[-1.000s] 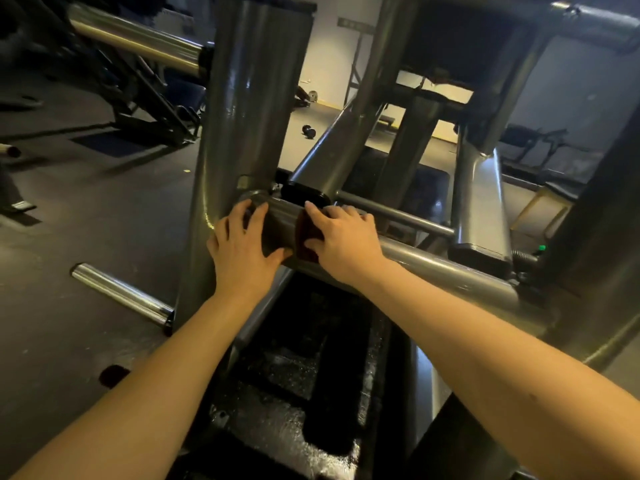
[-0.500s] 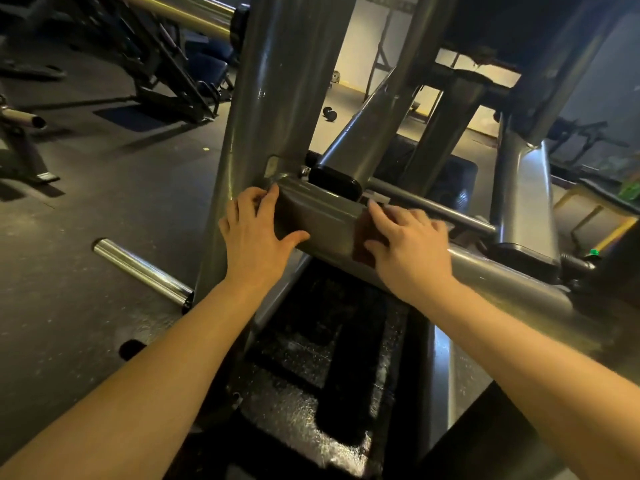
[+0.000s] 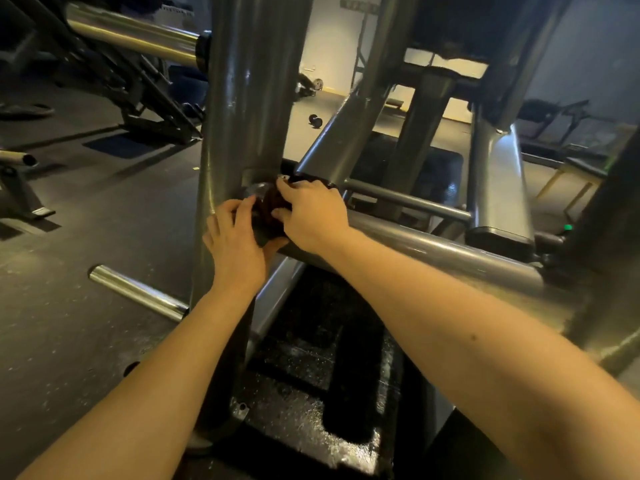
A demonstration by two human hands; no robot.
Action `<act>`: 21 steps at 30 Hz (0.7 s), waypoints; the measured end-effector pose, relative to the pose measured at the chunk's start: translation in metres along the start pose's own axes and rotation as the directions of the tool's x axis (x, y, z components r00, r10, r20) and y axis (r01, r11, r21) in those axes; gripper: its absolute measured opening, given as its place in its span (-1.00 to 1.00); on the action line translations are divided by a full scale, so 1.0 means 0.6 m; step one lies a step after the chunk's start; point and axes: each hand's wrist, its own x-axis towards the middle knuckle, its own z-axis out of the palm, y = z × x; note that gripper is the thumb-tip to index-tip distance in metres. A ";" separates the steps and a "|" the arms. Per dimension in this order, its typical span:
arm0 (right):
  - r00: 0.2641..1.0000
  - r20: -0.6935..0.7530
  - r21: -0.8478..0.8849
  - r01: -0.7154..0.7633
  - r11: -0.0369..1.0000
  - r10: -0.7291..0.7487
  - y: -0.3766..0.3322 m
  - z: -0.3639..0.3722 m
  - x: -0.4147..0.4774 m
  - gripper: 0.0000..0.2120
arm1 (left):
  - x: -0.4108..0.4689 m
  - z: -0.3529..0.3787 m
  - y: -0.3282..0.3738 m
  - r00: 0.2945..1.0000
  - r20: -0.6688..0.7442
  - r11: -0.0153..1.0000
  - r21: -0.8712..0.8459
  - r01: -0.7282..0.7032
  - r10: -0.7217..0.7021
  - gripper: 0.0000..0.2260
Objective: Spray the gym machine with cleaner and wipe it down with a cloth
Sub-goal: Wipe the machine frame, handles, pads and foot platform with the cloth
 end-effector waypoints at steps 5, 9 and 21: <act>0.955 -0.288 -0.024 -0.084 0.996 0.074 0.101 0.010 -0.151 -0.47 | -0.032 0.018 0.054 0.987 0.114 0.993 0.003 -0.117 0.116 -0.40; 0.878 -0.457 -0.103 -0.214 0.971 0.145 0.213 0.021 -0.305 -0.42 | -0.069 0.041 0.117 0.957 0.179 0.973 -0.008 -0.230 0.228 -0.41; 0.690 -0.490 0.091 -0.567 0.819 0.533 0.202 0.112 -0.361 -0.27 | -0.104 0.086 0.165 0.958 0.156 0.968 0.039 -0.248 0.240 -0.29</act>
